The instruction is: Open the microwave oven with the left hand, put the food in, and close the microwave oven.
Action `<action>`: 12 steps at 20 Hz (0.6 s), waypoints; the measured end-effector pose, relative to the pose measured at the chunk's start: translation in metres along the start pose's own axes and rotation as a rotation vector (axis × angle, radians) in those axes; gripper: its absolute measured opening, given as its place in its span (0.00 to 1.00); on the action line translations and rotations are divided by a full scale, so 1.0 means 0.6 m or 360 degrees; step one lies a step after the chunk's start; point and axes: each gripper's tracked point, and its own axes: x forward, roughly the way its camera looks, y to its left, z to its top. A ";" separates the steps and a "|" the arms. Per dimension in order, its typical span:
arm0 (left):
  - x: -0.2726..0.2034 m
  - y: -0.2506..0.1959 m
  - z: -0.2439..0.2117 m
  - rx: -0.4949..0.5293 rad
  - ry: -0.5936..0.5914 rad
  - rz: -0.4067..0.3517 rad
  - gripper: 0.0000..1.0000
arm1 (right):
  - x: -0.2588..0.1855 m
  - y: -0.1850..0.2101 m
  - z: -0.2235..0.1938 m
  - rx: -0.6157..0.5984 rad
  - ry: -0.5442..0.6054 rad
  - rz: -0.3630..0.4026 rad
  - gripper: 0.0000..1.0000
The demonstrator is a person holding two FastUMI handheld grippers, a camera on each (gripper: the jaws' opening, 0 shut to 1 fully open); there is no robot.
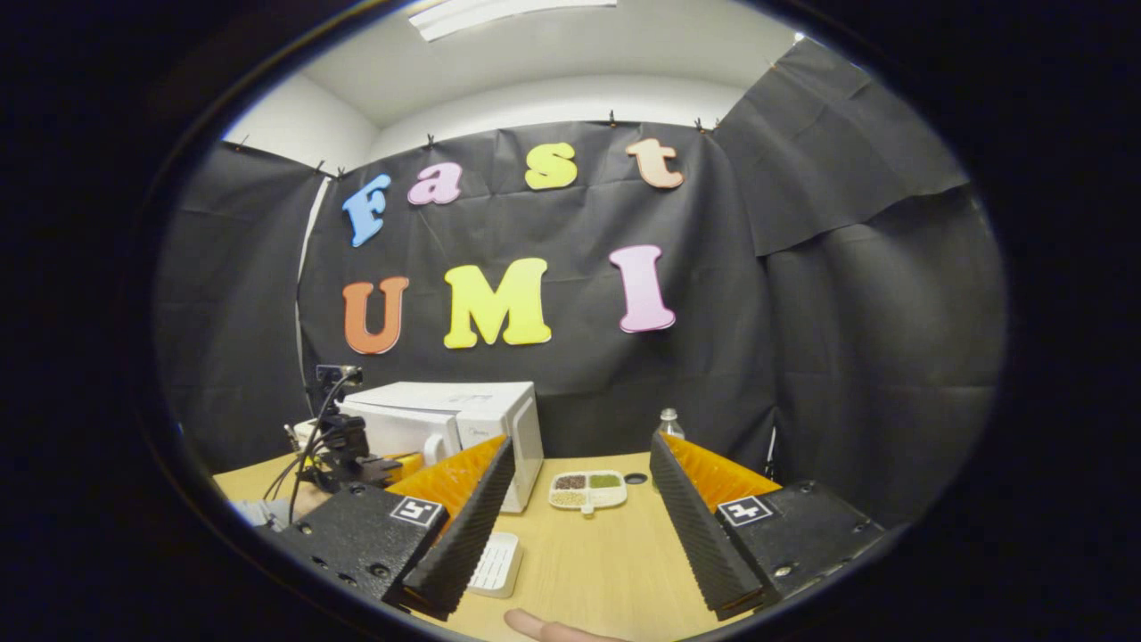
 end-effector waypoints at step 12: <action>0.005 0.008 -0.048 0.0038 0.0140 0.0108 0.04 | -0.065 0.062 0.034 -0.0019 -0.0032 0.0062 0.97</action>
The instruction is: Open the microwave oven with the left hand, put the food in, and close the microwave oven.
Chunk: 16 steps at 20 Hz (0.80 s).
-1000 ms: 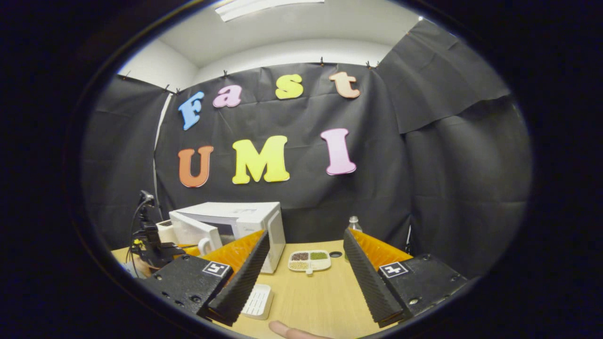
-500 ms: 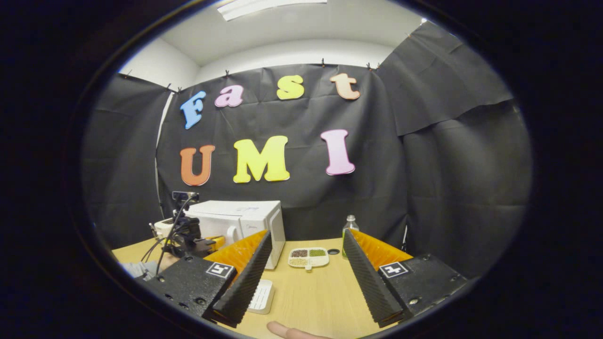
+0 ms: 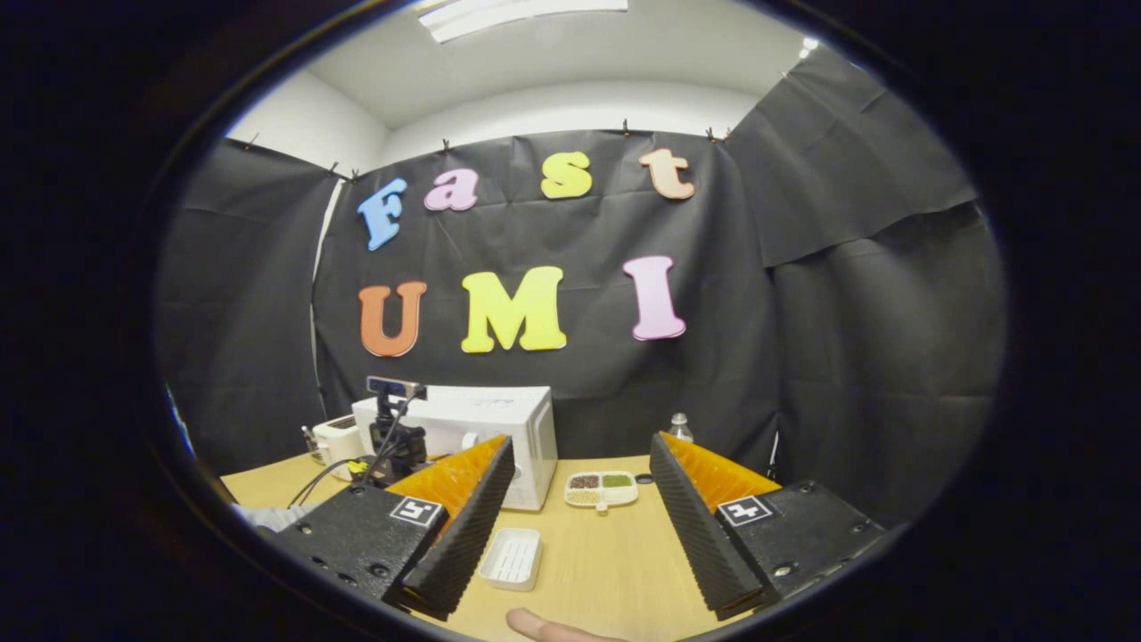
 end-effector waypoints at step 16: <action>-0.323 -0.013 0.017 0.0098 -0.0074 0.0119 0.87 | -0.130 0.050 0.000 -0.0126 -0.0052 -0.0120 0.97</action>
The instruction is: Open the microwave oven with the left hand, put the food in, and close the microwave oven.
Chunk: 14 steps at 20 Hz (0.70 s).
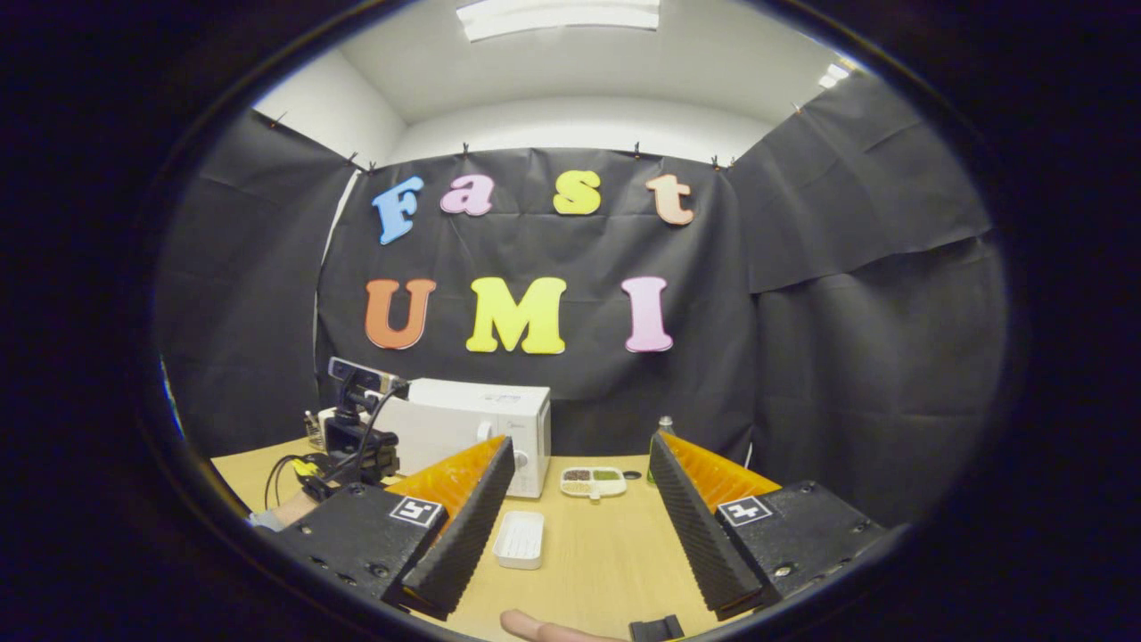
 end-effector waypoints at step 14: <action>-0.323 0.059 0.241 -0.0033 -0.0263 0.0113 0.96 | -0.049 -0.036 0.118 0.0091 -0.0171 -0.0122 0.97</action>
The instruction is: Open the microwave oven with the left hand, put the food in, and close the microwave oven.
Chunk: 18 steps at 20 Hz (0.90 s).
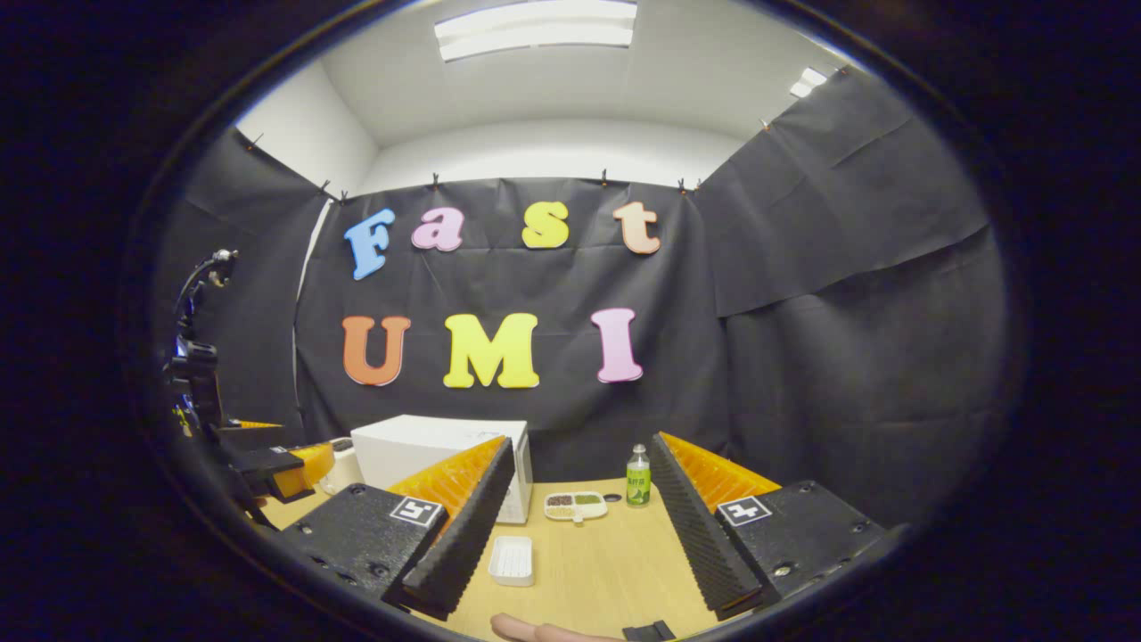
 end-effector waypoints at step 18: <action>-0.146 0.037 0.133 -0.0010 -0.0317 0.0072 0.96 | -0.004 0.032 0.041 0.0006 -0.0010 0.0045 0.97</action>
